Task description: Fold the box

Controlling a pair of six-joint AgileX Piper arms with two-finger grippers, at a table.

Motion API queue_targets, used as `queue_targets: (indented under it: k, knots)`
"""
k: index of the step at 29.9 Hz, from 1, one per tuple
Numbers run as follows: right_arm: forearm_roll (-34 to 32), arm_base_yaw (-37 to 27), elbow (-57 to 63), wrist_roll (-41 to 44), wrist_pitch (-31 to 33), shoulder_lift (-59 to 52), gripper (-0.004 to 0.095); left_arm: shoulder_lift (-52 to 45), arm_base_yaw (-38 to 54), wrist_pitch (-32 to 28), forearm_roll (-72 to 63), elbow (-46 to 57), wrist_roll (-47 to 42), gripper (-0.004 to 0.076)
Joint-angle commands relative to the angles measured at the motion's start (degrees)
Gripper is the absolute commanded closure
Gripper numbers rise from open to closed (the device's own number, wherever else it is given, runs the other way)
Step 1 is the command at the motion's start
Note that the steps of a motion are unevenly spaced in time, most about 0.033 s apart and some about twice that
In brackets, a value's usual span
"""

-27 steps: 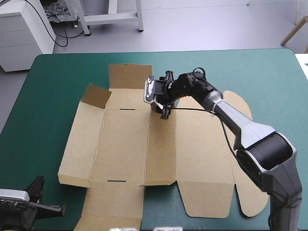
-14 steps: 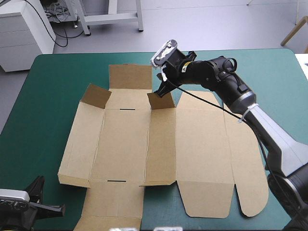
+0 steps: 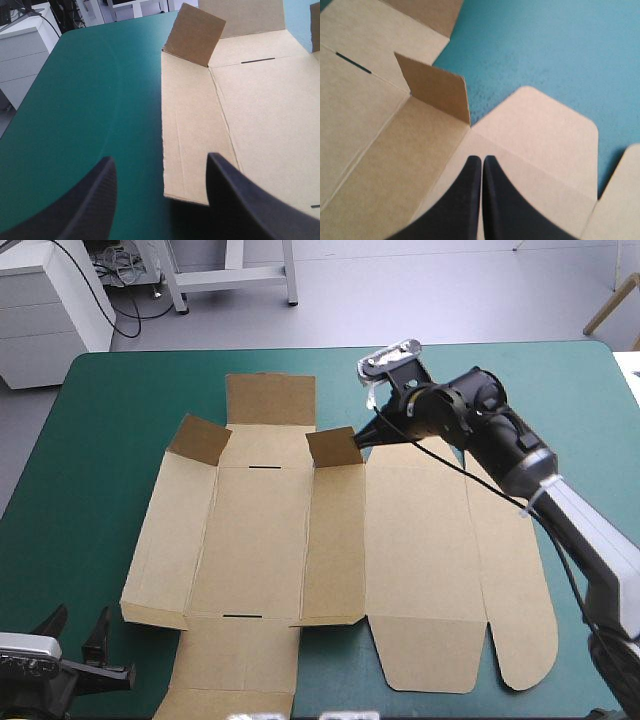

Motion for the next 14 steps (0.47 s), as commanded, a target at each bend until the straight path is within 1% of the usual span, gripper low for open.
queue_targets:
  k: [1,3,5,8,10,12,14]
  knots:
    - [-3.4,-0.1,8.8,5.2,-5.9,-9.8,0.0918,-0.7,-0.1,-4.3,0.0,-1.1,-0.5,0.0312]
    - [-4.2,-0.1,16.5,7.7,-8.4,-14.5,0.0917,-0.6,-0.1,-4.5,0.4,-1.2,-0.5,0.0311]
    - [-4.7,-0.1,23.0,10.0,-10.7,-19.6,0.0918,-0.5,-0.1,-6.3,0.8,-1.4,-1.5,0.0311]
    - [-5.6,-0.1,29.4,11.6,-11.4,-26.1,0.0918,1.4,-0.1,-8.9,0.8,-3.5,-2.9,0.0311]
    - [-6.5,-0.1,32.3,12.8,-11.1,-29.7,0.0918,4.0,-0.1,-9.6,1.0,-5.8,-2.9,0.0305]
    - [-6.7,-0.1,34.7,12.8,-10.5,-33.3,0.0918,7.5,-0.1,-10.8,1.8,-8.5,-2.9,0.0272]
    - [-6.9,-0.1,36.5,13.1,-9.4,-36.5,0.0917,11.1,-0.1,-11.0,4.0,-11.3,-2.9,0.0223]
